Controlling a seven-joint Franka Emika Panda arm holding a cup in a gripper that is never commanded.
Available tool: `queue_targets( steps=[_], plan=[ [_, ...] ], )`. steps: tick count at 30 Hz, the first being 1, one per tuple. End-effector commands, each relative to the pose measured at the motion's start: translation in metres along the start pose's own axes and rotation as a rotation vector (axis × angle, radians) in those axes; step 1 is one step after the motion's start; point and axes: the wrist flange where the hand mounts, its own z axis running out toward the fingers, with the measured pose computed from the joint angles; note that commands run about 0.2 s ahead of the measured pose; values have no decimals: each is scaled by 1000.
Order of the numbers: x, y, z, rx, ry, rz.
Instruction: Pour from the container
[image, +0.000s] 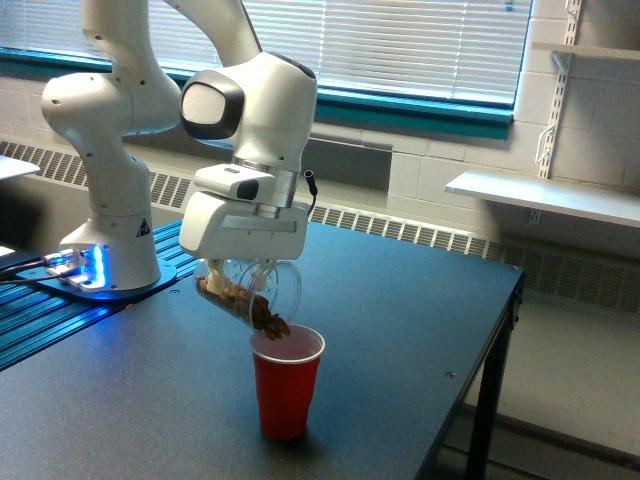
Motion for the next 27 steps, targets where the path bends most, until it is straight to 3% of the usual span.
queue_targets(
  steps=[1, 27],
  plan=[
    [1, -5, -5, -8, 13, -12],
    [6, -13, -12, -78, 32, -55]
  ],
)
